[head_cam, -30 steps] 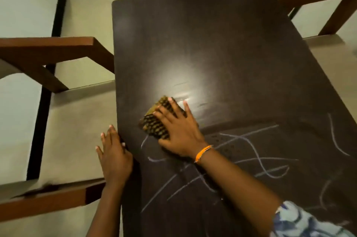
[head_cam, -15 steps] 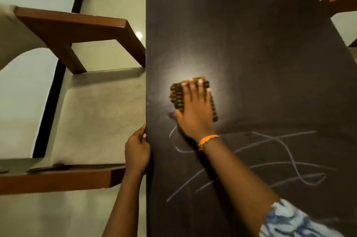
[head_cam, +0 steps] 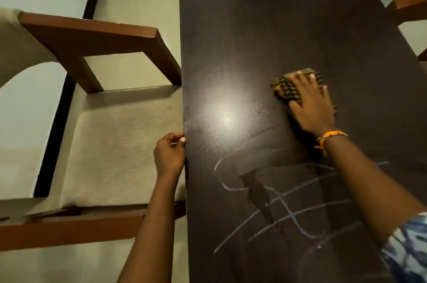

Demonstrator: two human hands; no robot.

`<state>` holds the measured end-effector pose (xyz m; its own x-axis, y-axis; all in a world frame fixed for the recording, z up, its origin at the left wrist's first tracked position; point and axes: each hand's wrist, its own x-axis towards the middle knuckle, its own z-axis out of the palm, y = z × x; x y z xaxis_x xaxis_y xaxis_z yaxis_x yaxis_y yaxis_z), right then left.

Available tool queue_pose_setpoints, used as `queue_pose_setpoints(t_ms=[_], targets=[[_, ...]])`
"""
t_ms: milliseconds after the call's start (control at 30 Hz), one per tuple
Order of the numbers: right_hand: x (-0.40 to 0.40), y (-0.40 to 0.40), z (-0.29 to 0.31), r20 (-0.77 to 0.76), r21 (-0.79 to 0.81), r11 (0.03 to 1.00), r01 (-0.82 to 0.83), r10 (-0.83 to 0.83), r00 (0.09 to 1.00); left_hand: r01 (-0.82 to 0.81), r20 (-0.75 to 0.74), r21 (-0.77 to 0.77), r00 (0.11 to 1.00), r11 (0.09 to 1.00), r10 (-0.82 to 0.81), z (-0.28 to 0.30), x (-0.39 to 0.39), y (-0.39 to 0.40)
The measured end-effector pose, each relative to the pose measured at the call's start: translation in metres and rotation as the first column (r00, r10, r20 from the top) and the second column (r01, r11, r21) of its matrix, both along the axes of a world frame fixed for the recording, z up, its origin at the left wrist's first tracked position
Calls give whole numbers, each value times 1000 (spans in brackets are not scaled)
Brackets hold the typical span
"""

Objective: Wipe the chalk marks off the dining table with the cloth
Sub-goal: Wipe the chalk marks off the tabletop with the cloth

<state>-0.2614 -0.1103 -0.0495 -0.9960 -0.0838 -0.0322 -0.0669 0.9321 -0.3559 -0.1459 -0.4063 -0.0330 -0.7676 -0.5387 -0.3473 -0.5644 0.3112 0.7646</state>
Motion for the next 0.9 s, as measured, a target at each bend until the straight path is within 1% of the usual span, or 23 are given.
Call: queue_pose_setpoints(t_ms=[67,100,133,167,200,267,333,367,433,500,533,600,667,733,767,833,867,900], targets=[[-2,-2,-1,-9,13,990,142,-142,990,-11,25,87,1000,996,9,-2,-5,-7],[-2,-15,-2,-16,27,982,185,-185,983,-13,41,130,999,991,7,-2,-7,-10],[-2,-35,-2,-24,38,980,193,-192,981,-16,49,158,999,987,8,-3,-8,-13],[-1,-60,-5,-31,43,986,162,-160,987,-18,47,173,999,985,10,-5,-9,-16],[4,-89,-7,-37,41,994,100,-99,994,-15,45,184,999,983,7,-6,-10,-16],[18,-154,-9,-56,9,996,-93,93,994,-17,50,207,999,978,7,-5,-10,-17],[31,-210,-12,-47,-45,952,-304,302,952,-22,70,209,998,978,7,-7,-12,-18],[36,-227,-12,-35,-43,921,-387,386,922,-20,82,202,997,979,4,-7,-14,-19],[30,-233,-14,-31,-1,874,-486,485,874,-31,96,219,995,975,10,-6,-19,-20],[16,-216,-15,-56,-12,860,-511,509,859,-52,96,254,995,966,28,-3,-25,-20],[8,-203,-14,-72,-32,871,-491,488,870,-50,82,251,996,967,30,-3,-29,-19],[-15,-169,-12,-76,-57,927,-371,367,927,-25,56,190,998,982,14,-4,-37,-18],[-43,-125,-11,-70,-15,979,-205,204,976,-39,37,157,999,987,33,-4,-41,-15],[-66,-83,-11,-68,50,998,-35,38,997,-71,27,181,997,981,67,-6,-42,-15],[-73,-70,-11,-62,56,997,51,-48,997,-75,24,196,997,978,71,-8,-42,-17],[-82,-70,-14,-54,46,982,185,-182,982,-65,15,208,998,976,63,-11,-43,-20],[-84,-79,-15,-54,45,977,210,-208,977,-65,10,214,998,975,64,-12,-44,-21],[-85,-93,-15,-55,50,979,199,-196,979,-72,7,220,997,973,72,-13,-44,-21]])
